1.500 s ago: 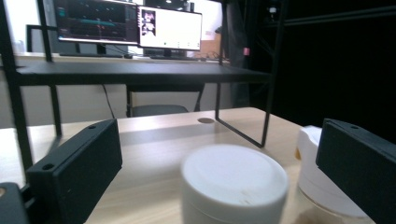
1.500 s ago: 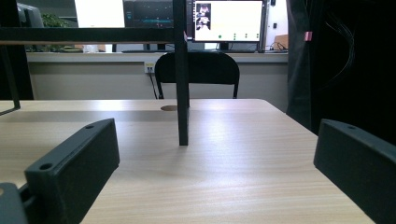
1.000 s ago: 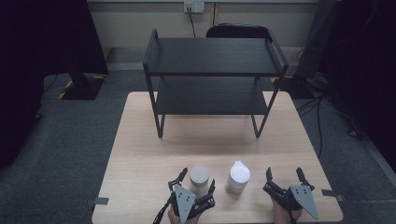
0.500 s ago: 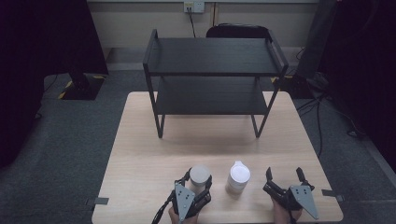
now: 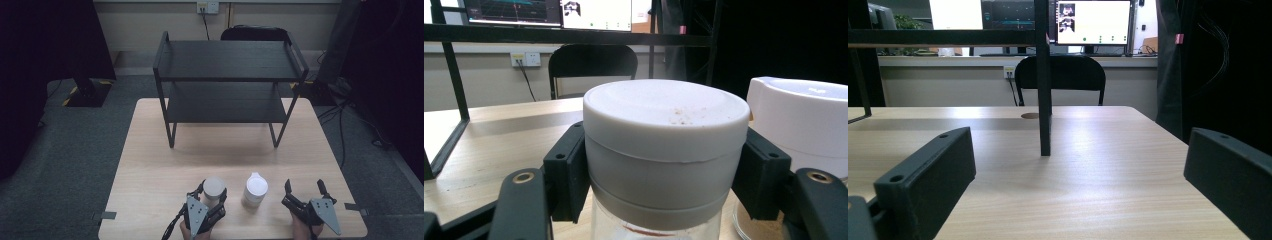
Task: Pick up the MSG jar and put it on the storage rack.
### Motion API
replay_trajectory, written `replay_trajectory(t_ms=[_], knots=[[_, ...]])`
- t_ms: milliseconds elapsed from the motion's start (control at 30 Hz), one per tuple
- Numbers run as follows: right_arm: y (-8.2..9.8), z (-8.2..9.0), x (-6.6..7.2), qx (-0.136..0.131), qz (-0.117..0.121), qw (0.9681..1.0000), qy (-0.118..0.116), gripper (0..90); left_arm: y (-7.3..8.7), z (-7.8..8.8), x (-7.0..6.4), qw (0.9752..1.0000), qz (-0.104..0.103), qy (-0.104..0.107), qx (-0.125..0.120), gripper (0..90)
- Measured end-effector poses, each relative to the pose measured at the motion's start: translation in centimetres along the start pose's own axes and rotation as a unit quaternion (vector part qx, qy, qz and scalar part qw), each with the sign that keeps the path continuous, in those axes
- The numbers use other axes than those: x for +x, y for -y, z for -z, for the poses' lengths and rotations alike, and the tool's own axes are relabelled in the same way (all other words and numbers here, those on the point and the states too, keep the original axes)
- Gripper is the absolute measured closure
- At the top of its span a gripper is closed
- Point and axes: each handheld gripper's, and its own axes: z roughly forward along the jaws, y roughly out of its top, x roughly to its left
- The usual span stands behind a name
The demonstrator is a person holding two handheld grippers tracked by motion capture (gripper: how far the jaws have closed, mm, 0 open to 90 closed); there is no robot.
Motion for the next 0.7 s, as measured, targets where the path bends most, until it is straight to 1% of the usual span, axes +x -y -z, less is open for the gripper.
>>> replay_trajectory(t_ms=[33, 167, 300, 400, 600, 700], knots=[[0.0, 0.0, 0.0, 0.0, 0.0, 1.0, 0.0, 0.0, 0.0, 0.0, 0.1, 1.0, -0.004, 0.003, 0.0, 34.2], [0.0, 0.0, 0.0, 0.0, 0.0, 1.0, 0.0, 0.0, -0.4, -0.1, 0.1, 0.9999, -0.006, 0.005, 0.007, 34.2], [0.0, 0.0, 0.0, 0.0, 0.0, 1.0, 0.0, 0.0, -0.7, -0.1, 0.3, 0.9999, 0.007, 0.007, 0.013, 34.2], [0.0, 0.0, 0.0, 0.0, 0.0, 1.0, 0.0, 0.0, -0.9, -0.1, 0.3, 0.9999, 0.007, 0.007, 0.013, 34.2], [0.0, 0.0, 0.0, 0.0, 0.0, 1.0, 0.0, 0.0, -1.4, 0.0, 0.8, 0.9998, 0.01, 0.014, 0.008, 34.2], [0.0, 0.0, 0.0, 0.0, 0.0, 1.0, 0.0, 0.0, -1.6, 0.1, 1.4, 0.9997, 0.008, 0.022, 0.004, 34.2]])
